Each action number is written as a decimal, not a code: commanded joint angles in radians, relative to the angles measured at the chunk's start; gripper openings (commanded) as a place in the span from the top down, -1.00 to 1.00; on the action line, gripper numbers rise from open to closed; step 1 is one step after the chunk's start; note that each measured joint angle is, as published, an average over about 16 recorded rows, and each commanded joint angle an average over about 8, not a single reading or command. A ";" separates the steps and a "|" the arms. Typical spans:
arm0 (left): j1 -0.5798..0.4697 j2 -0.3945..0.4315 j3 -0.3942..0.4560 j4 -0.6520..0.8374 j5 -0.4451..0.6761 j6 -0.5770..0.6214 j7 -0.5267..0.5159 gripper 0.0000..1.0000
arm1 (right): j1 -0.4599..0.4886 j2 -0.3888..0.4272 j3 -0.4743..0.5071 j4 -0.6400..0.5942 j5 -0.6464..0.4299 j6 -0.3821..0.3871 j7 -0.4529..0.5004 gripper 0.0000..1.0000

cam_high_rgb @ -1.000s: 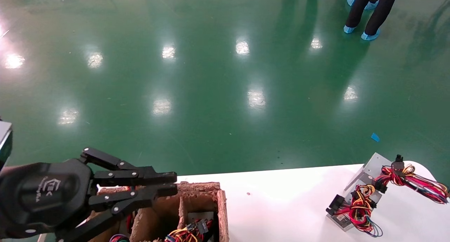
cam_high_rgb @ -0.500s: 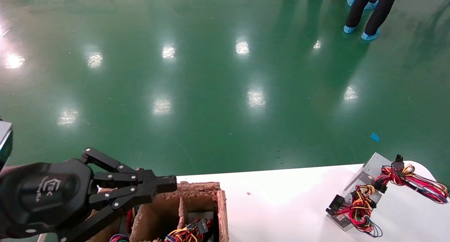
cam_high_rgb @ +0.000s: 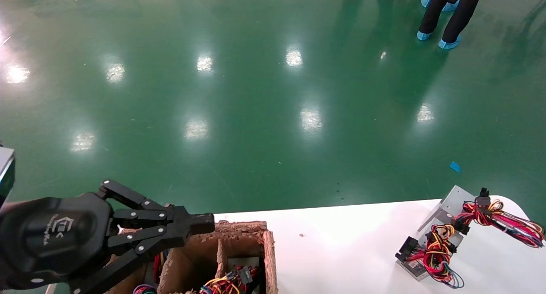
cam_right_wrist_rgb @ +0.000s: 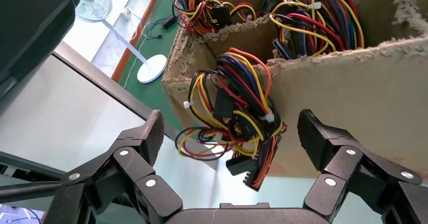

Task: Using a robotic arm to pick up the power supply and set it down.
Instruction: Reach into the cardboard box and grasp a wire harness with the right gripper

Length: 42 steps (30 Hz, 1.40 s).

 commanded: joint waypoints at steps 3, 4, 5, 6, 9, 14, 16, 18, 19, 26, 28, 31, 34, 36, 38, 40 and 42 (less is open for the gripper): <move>0.000 0.000 0.000 0.000 0.000 0.000 0.000 1.00 | -0.005 -0.011 -0.004 0.001 -0.002 0.009 0.002 1.00; 0.000 0.000 0.000 0.000 0.000 0.000 0.000 1.00 | -0.006 -0.013 -0.006 0.001 -0.003 0.009 0.003 1.00; 0.000 0.000 0.000 0.000 0.000 0.000 0.000 1.00 | -0.007 -0.015 -0.007 0.001 -0.004 0.010 0.004 1.00; 0.000 0.000 0.000 0.000 0.000 0.000 0.000 1.00 | -0.008 -0.016 -0.008 0.001 -0.006 0.010 0.005 1.00; 0.000 0.000 0.000 0.000 0.000 0.000 0.000 1.00 | -0.009 -0.019 -0.012 0.002 -0.009 0.010 0.009 1.00; 0.000 0.000 0.000 0.000 0.000 0.000 0.000 1.00 | -0.010 -0.021 -0.017 0.002 -0.015 0.010 0.013 1.00; 0.000 0.000 0.001 0.000 0.000 0.000 0.000 1.00 | -0.010 -0.022 -0.018 0.001 -0.017 0.011 0.014 1.00; 0.000 0.000 0.001 0.000 0.000 0.000 0.000 1.00 | -0.010 -0.023 -0.019 0.001 -0.019 0.012 0.015 1.00; 0.000 0.000 0.001 0.000 0.000 0.000 0.000 1.00 | -0.010 -0.023 -0.020 0.001 -0.019 0.012 0.015 1.00; 0.000 0.000 0.001 0.000 -0.001 0.000 0.000 1.00 | -0.013 -0.024 -0.021 0.001 -0.019 0.016 0.013 1.00; 0.000 0.000 0.001 0.000 -0.001 0.000 0.000 1.00 | -0.013 -0.024 -0.021 0.002 -0.019 0.015 0.012 1.00; 0.000 0.000 0.001 0.000 -0.001 0.000 0.000 1.00 | -0.008 -0.023 -0.021 0.004 -0.019 0.010 0.012 1.00; 0.000 0.000 0.001 0.000 -0.001 0.000 0.001 1.00 | -0.001 -0.023 -0.020 0.006 -0.018 0.002 0.015 1.00; 0.000 0.000 0.001 0.000 -0.001 0.000 0.001 1.00 | 0.005 -0.022 -0.019 0.007 -0.016 -0.005 0.018 1.00; 0.000 0.000 0.001 0.000 -0.001 0.000 0.001 1.00 | 0.009 -0.021 -0.018 0.008 -0.009 -0.014 0.018 1.00; 0.000 0.000 0.001 0.000 -0.001 -0.001 0.001 1.00 | 0.015 -0.018 -0.013 0.009 0.009 -0.026 0.014 1.00; 0.000 -0.001 0.001 0.000 -0.001 -0.001 0.001 1.00 | 0.021 -0.014 -0.005 0.010 0.038 -0.043 0.003 1.00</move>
